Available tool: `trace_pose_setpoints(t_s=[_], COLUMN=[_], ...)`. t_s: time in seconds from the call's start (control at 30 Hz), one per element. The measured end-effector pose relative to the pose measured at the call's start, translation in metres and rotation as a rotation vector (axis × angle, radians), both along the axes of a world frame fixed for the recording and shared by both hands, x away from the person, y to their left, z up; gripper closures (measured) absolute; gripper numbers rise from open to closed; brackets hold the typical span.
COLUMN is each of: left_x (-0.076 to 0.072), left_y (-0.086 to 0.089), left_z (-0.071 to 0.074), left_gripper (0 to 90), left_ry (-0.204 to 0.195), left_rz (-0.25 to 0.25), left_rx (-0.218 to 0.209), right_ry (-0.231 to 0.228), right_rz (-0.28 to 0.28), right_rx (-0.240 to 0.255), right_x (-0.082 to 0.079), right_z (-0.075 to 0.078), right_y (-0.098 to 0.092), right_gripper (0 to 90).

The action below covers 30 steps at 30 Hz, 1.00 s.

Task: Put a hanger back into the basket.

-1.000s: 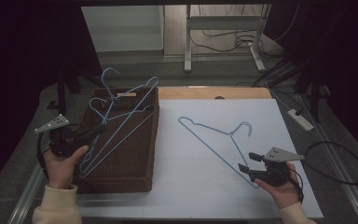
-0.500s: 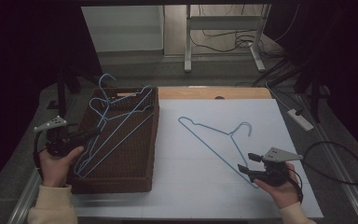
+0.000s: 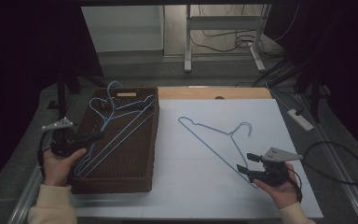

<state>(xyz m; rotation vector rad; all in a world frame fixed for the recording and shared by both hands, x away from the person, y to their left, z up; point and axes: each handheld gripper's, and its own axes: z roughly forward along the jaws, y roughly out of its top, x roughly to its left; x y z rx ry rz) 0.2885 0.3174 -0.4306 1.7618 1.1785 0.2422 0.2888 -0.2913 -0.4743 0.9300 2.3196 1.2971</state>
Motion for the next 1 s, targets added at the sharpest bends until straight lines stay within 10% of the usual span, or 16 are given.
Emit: trace_pose_setpoints(t_s=[0.63, 1.0], left_x=[0.025, 0.038], left_y=[0.004, -0.009], left_z=[-0.019, -0.026], left_gripper=[87.2, 87.0], left_ry=[0.131, 0.232], left_rz=[-0.003, 0.123], left_rx=[0.057, 0.325], right_ry=[0.017, 0.058], right_rz=[0.002, 0.014], right_rx=[-0.012, -0.006], right_x=[0.002, 0.004], right_z=[-0.003, -0.006], right_y=[0.0, 0.003], right_gripper=[36.9, 36.2])
